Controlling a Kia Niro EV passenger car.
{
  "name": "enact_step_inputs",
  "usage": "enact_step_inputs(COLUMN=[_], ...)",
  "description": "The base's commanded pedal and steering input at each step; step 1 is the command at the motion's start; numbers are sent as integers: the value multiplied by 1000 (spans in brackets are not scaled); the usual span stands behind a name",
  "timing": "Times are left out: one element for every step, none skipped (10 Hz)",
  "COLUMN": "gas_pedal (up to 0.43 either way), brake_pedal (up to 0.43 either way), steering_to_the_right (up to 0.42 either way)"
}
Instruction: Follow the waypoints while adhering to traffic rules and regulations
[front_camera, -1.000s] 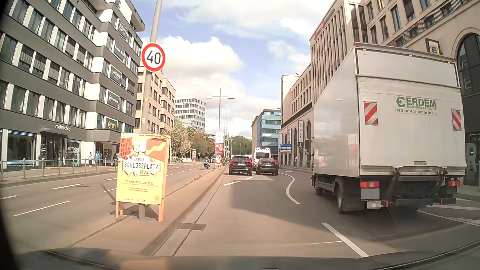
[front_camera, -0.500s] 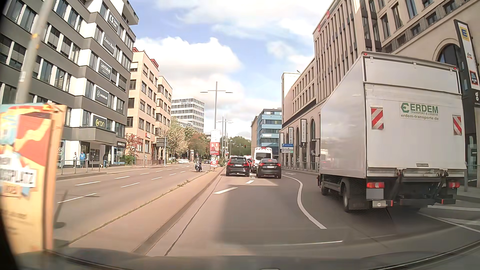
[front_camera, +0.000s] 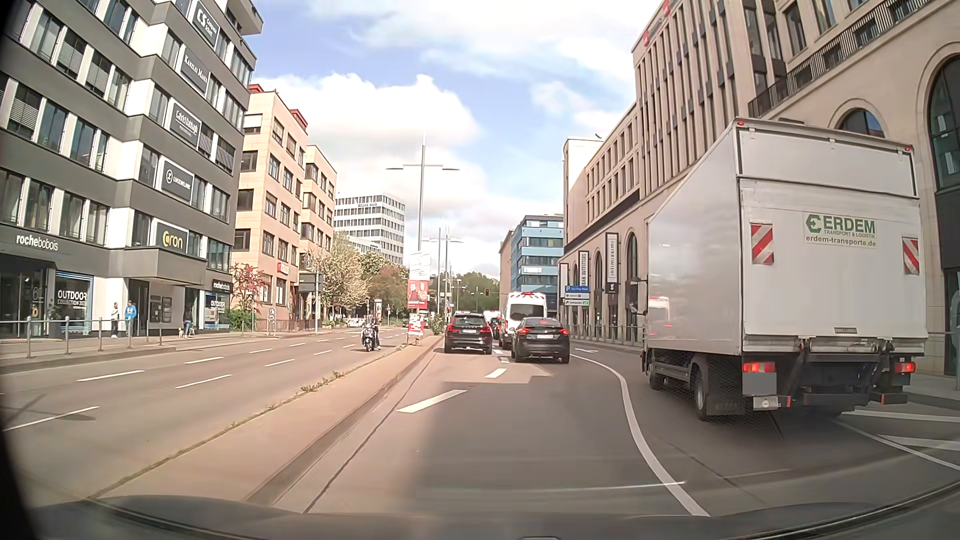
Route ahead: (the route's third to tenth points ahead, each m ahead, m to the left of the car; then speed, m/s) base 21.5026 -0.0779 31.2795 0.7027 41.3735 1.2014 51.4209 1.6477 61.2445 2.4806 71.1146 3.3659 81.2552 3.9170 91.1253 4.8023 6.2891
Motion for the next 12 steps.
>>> enact_step_inputs(gas_pedal=[0, 0, 0, 0, 0, 0, 0, 0, 0, 0, 0, 0], brake_pedal=[0, 0, 0, 0, 0, 0, 18, 61, 98, 152, 177, 226], steering_to_the_right=[33, 43, 56, 64, 73, 81, 84, 85, 84, 85, 82, 73])
